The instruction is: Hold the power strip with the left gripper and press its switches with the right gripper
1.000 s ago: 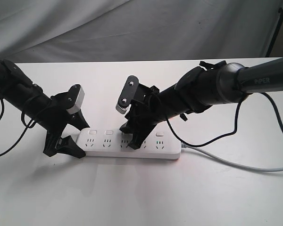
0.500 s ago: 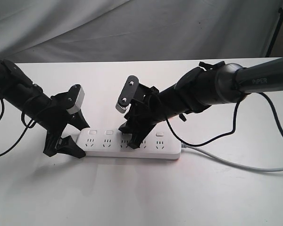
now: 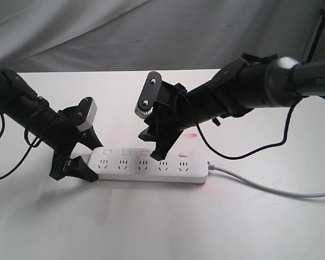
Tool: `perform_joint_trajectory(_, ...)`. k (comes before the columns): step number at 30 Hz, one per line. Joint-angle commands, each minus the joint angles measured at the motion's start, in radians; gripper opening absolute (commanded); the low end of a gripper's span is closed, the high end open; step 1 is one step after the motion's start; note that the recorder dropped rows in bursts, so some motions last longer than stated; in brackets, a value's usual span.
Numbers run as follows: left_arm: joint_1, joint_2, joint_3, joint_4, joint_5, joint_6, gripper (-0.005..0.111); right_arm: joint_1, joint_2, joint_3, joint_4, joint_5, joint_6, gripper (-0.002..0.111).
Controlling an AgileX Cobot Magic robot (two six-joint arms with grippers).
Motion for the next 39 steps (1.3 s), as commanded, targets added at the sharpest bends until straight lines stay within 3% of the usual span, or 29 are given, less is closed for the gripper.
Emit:
perform_joint_trajectory(1, 0.000, -0.005, -0.006, -0.001, 0.002, -0.003, 0.057, -0.040, -0.013, 0.029, -0.027, 0.038, 0.037, 0.039)
perform_joint_trajectory(6, 0.000, -0.005, -0.006, -0.001, 0.002, -0.003, 0.057, -0.063, -0.029, 0.102, -0.027, 0.024, 0.029, 0.039)
perform_joint_trajectory(39, 0.000, -0.005, -0.006, -0.001, 0.002, -0.003, 0.057, -0.055, -0.007, 0.101, -0.002, -0.050, -0.011, 0.039)
